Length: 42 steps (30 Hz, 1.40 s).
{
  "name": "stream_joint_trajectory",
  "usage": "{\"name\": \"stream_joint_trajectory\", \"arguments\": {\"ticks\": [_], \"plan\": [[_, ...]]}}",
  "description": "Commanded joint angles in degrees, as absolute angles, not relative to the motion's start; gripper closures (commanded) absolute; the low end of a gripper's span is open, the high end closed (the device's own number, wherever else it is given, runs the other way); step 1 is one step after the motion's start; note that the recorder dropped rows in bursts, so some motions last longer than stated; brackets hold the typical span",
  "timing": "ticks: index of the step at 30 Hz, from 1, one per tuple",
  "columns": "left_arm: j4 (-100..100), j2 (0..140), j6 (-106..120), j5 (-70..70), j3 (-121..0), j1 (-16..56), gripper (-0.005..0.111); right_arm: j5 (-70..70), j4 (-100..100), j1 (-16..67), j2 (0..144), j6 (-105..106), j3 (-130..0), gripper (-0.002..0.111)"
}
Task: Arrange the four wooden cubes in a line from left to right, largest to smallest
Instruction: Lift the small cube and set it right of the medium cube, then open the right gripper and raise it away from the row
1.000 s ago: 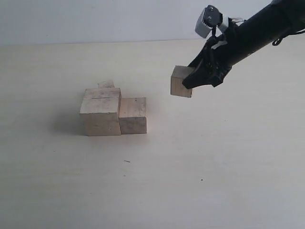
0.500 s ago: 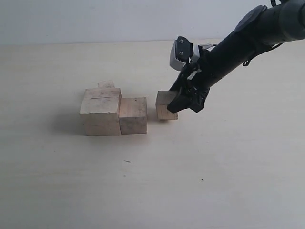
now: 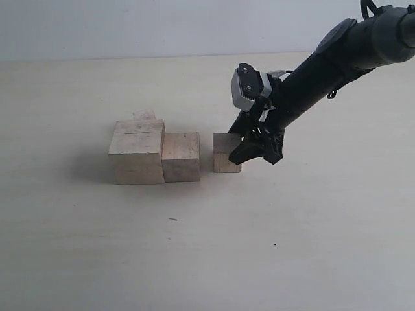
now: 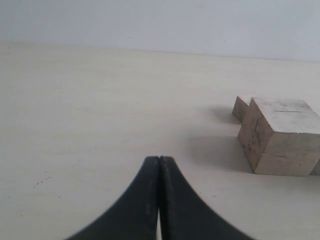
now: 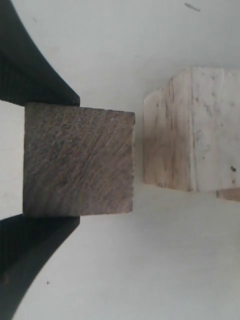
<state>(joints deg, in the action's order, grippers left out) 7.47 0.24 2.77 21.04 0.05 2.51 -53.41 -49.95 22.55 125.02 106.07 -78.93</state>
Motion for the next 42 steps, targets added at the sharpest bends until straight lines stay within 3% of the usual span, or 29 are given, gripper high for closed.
{"name": "stream_joint_trajectory", "arguments": {"ticks": [1, 26, 32, 38, 42], "plan": [[7.6, 0.0, 2.5, 20.6, 0.0, 2.9, 0.107, -57.2, -48.9, 22.7, 126.1, 109.5, -78.7, 0.108], [7.6, 0.0, 2.5, 20.6, 0.0, 2.9, 0.107, -49.7, -46.9, 26.7, 126.1, 105.0, -78.7, 0.106], [7.6, 0.0, 2.5, 20.6, 0.0, 2.9, 0.107, -49.9, -47.0, 26.7, 126.1, 104.9, -78.7, 0.081], [7.6, 0.0, 2.5, 20.6, 0.0, 2.9, 0.107, -50.9, -47.7, 26.7, 126.1, 104.4, -78.7, 0.043], [7.6, 0.0, 2.5, 20.6, 0.0, 2.9, 0.107, -50.8, -49.0, 26.7, 126.1, 102.4, -78.7, 0.032]]}}
